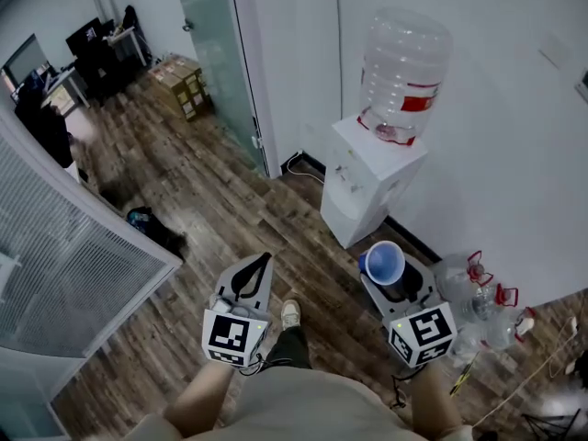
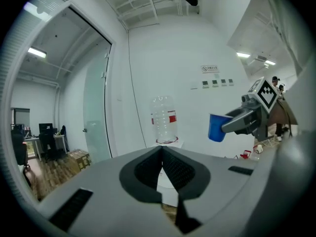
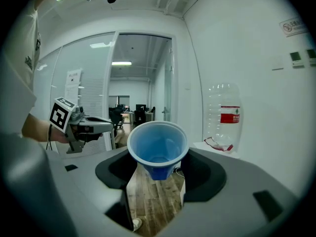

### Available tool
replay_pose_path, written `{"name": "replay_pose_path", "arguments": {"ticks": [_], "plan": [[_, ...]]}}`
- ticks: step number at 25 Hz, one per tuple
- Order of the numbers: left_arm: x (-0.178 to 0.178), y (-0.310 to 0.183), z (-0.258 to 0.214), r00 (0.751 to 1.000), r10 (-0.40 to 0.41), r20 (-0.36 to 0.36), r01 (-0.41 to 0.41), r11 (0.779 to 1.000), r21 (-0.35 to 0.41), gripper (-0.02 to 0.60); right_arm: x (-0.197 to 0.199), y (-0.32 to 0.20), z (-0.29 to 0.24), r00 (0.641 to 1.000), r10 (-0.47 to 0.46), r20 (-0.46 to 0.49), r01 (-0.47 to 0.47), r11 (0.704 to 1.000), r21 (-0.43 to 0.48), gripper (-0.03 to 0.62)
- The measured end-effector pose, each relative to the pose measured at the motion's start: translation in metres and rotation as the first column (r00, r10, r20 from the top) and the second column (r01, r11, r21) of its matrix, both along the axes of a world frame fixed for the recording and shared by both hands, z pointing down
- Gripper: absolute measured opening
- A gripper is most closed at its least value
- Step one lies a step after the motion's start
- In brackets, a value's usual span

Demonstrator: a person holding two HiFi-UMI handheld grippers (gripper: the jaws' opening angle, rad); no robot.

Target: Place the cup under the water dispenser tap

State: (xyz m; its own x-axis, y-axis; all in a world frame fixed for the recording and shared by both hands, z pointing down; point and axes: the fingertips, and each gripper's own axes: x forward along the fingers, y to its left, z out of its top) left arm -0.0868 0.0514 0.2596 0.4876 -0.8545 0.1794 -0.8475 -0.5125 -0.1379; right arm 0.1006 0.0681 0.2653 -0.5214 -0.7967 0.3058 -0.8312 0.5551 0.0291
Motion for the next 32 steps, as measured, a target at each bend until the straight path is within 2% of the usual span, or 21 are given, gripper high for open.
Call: {"name": "replay_pose_path", "arguments": {"ticks": [9,17,24,29,32], "plan": [[-0.028,-0.133,-0.006,0.997,0.075,0.030,-0.076,0.997,0.024,0.006,-0.036,-0.124,-0.002,0.997,0.073,0.002,-0.073,0.997,-0.007,0.281],[-0.036,-0.214,0.011,0.994,0.102,0.040,-0.103,0.994,0.027,0.006,-0.041,-0.207,0.023,0.991,0.129,0.029,-0.129,0.992,-0.003,0.282],[-0.024,-0.271,0.051,0.997,0.075,0.014,-0.076,0.997,0.006,0.006,-0.036,-0.270,0.076,0.988,0.148,0.043,-0.147,0.989,-0.022,0.284],[-0.010,-0.303,0.095,0.997,0.071,-0.009,-0.071,0.997,0.003,0.006,-0.042,-0.303,0.130,0.991,0.132,0.039,-0.130,0.991,-0.041,0.287],[-0.008,-0.322,0.129,0.999,0.039,-0.006,-0.039,0.999,-0.003,0.006,-0.045,-0.325,0.163,0.993,0.115,0.029,-0.114,0.993,-0.044,0.287]]}}
